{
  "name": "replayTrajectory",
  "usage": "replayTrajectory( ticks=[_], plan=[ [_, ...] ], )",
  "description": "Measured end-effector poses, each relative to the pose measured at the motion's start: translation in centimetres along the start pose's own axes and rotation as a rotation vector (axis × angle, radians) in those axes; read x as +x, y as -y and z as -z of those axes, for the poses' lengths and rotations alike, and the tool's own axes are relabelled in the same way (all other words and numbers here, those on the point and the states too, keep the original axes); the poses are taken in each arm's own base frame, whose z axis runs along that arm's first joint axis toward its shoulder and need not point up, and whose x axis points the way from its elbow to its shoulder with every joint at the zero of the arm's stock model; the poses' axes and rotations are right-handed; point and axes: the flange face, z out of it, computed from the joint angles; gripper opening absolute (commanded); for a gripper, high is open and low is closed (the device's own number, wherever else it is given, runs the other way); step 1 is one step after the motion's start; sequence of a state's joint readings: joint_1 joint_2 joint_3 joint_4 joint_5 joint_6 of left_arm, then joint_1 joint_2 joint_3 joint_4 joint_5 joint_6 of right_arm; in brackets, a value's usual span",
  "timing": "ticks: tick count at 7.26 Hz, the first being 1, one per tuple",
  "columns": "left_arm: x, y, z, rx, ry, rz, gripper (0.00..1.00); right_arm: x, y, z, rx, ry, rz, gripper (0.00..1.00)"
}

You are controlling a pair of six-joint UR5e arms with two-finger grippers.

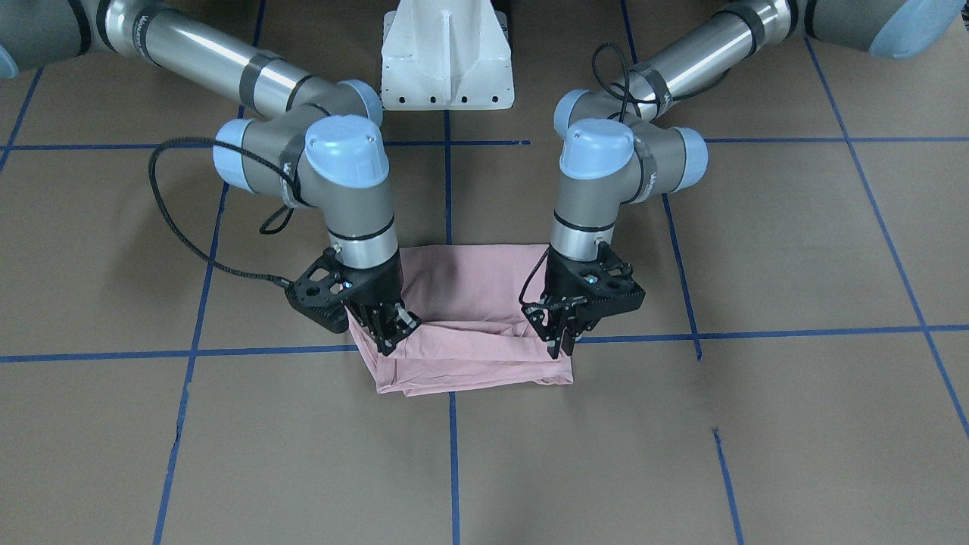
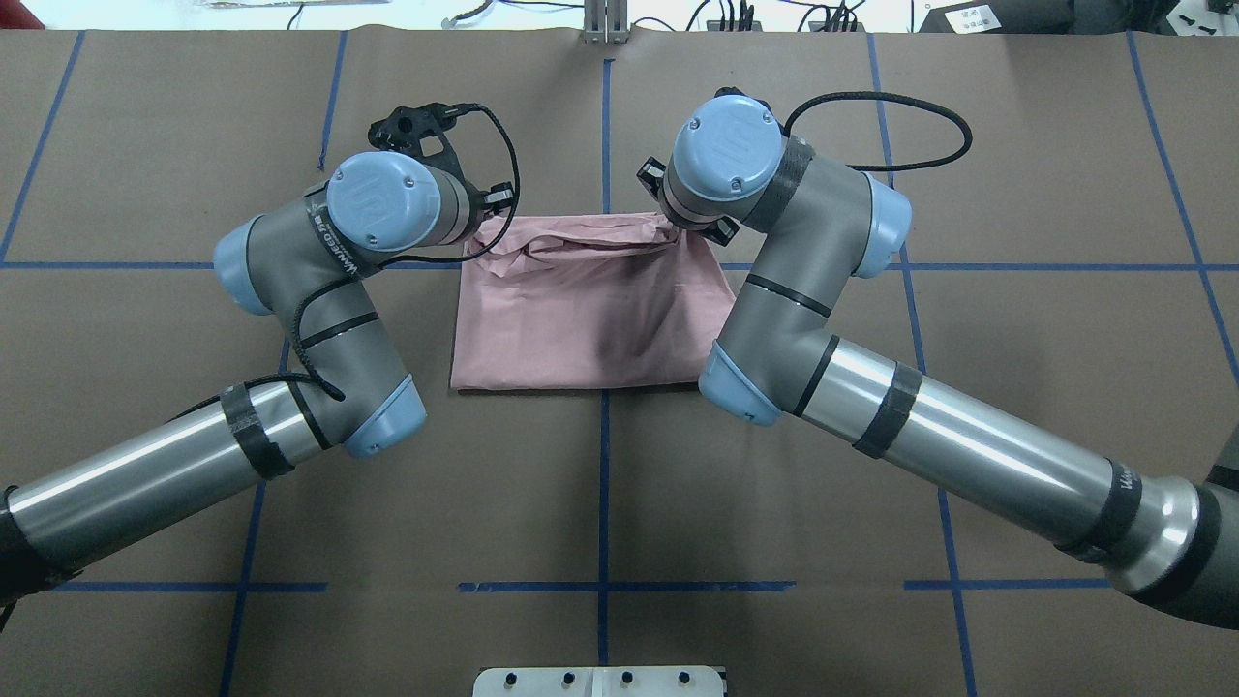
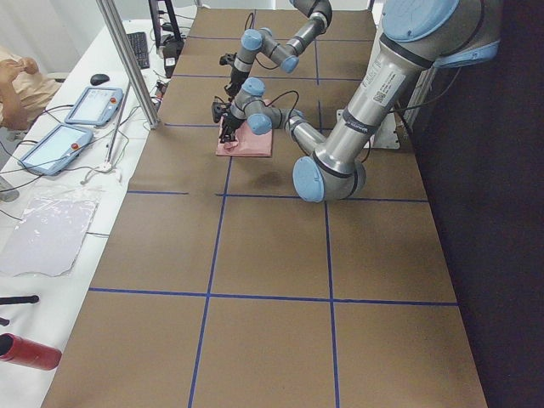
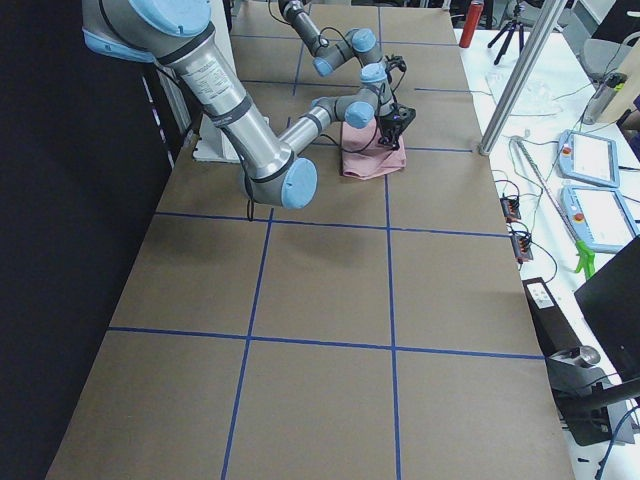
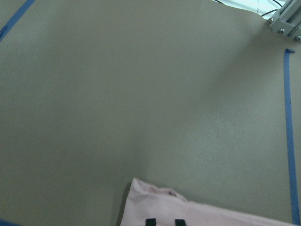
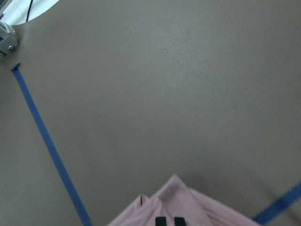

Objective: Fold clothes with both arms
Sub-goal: 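Release the shirt with both grippers and raise them away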

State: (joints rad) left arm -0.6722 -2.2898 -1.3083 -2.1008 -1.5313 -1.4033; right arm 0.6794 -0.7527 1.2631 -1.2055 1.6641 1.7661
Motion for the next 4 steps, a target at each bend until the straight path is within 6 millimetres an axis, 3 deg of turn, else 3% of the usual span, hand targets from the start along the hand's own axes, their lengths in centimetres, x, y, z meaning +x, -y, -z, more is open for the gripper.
replayTrajectory(
  ticks=[1, 2, 4],
  plan=[
    [-0.4, 2.4, -0.6, 0.038, -0.016, -0.005, 0.60, -0.3, 4.2, -1.1, 0.001, 0.017, 0.025, 1.00],
    [-0.8, 4.3, 0.3, 0.058, -0.042, 0.000, 0.60, -0.1, 8.6, -0.6, -0.023, 0.026, 0.040, 1.00],
    [-4.1, 7.2, 3.9, 0.014, -0.120, -0.008, 0.59, 2.2, 14.1, 0.6, -0.062, 0.030, 0.069, 1.00]
  ],
)
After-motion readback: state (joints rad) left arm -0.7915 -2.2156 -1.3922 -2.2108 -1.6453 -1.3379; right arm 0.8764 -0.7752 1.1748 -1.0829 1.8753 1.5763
